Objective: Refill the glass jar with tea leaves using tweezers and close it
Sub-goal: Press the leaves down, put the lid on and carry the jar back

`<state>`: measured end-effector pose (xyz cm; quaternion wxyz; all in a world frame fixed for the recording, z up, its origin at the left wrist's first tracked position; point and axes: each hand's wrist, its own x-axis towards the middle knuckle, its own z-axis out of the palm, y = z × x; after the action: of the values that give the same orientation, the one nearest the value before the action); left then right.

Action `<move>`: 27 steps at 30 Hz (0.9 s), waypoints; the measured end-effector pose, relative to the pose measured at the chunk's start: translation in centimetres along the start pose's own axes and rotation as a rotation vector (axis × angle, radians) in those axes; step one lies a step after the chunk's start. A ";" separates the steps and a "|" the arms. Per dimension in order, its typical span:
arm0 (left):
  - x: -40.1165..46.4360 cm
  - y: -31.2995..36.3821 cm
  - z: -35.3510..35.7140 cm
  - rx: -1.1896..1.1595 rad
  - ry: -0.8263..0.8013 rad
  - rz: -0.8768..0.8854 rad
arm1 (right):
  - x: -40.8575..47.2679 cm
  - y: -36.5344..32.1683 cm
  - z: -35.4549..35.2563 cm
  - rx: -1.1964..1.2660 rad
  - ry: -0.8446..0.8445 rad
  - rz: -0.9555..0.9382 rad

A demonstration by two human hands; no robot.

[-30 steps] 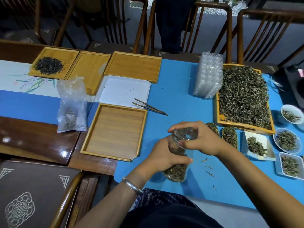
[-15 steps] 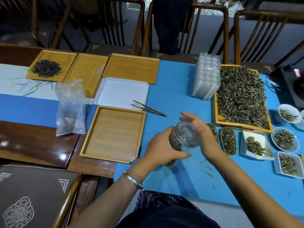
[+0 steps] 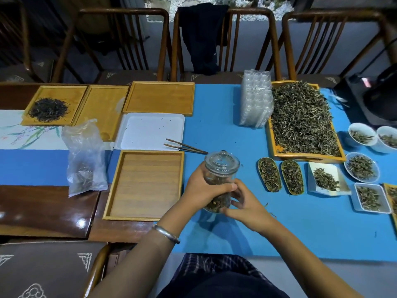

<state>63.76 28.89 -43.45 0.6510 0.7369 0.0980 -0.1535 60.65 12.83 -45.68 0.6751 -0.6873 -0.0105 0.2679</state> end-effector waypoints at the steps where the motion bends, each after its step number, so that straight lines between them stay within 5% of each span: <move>1: 0.1 0.1 -0.1 -0.001 -0.007 0.000 | 0.3 -0.1 0.5 -0.039 0.038 -0.024; 14: 1.3 0.4 -1.1 0.023 -0.321 -0.019 | -0.7 0.4 0.6 -0.024 0.250 -0.053; 27: -0.2 5.0 16.0 0.136 -0.820 0.130 | -14.6 0.9 -6.8 0.024 0.845 -0.077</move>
<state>63.70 12.43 -40.41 0.5943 0.6607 -0.2265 -0.3988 50.47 0.98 -41.72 0.6373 -0.7280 0.2448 -0.0626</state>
